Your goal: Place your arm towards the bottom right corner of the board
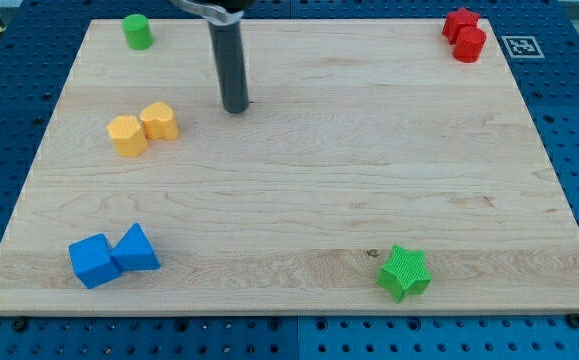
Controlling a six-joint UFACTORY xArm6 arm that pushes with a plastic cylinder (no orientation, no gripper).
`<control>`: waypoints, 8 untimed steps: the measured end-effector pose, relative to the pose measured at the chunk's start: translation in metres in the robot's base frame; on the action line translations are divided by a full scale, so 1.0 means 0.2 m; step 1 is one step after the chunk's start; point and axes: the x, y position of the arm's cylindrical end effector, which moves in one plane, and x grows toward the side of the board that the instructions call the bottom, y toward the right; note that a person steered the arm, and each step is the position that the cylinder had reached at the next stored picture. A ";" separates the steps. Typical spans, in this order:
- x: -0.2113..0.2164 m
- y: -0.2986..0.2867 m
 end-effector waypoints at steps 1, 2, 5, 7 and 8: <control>0.10 0.18; 0.11 0.21; 0.32 0.66; 0.52 1.01; 0.65 1.11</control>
